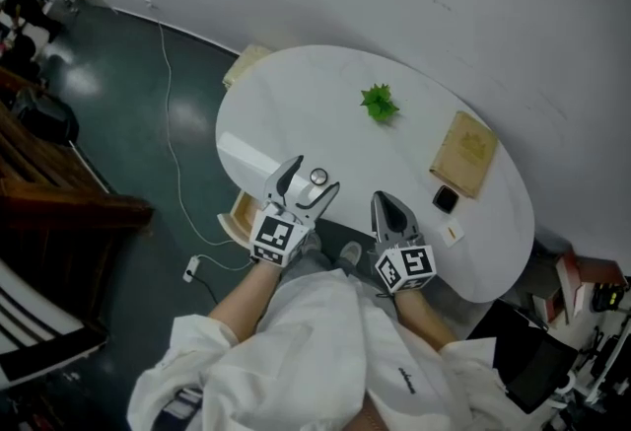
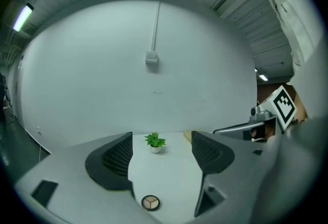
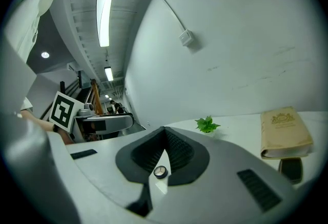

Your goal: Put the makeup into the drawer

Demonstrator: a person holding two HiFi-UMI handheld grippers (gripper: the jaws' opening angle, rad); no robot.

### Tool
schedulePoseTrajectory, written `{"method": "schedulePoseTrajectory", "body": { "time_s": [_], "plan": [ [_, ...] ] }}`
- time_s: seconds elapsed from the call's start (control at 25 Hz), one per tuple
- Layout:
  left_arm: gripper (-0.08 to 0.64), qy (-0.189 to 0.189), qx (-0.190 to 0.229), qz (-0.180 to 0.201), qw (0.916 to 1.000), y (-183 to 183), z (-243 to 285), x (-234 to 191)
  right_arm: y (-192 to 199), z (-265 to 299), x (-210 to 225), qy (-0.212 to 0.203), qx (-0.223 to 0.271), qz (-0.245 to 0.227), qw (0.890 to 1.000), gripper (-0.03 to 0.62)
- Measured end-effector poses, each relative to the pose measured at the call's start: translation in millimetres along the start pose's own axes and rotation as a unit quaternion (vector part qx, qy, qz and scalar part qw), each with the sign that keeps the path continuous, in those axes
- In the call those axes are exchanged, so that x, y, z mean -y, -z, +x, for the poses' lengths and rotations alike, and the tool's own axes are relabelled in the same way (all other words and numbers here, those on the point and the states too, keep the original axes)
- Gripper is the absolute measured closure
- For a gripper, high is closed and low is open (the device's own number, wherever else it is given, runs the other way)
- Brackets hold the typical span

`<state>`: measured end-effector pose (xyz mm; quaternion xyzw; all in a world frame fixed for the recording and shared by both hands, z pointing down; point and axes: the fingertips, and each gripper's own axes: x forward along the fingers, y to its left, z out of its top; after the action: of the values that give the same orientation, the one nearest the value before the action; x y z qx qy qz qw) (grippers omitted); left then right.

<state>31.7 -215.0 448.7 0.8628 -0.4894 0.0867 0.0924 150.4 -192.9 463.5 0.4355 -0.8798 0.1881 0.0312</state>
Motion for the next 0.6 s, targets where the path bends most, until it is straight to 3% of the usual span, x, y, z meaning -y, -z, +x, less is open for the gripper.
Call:
{"method": "schedulePoseTrajectory", "body": {
  "time_s": [0.6],
  "plan": [
    [0.21, -0.003, -0.081, -0.01, 0.9967, 103.0, 16.1, -19.8, 82.5, 56.5, -9.4, -0.009, -0.083, 0.0, 0.997, 0.575]
  ]
}}
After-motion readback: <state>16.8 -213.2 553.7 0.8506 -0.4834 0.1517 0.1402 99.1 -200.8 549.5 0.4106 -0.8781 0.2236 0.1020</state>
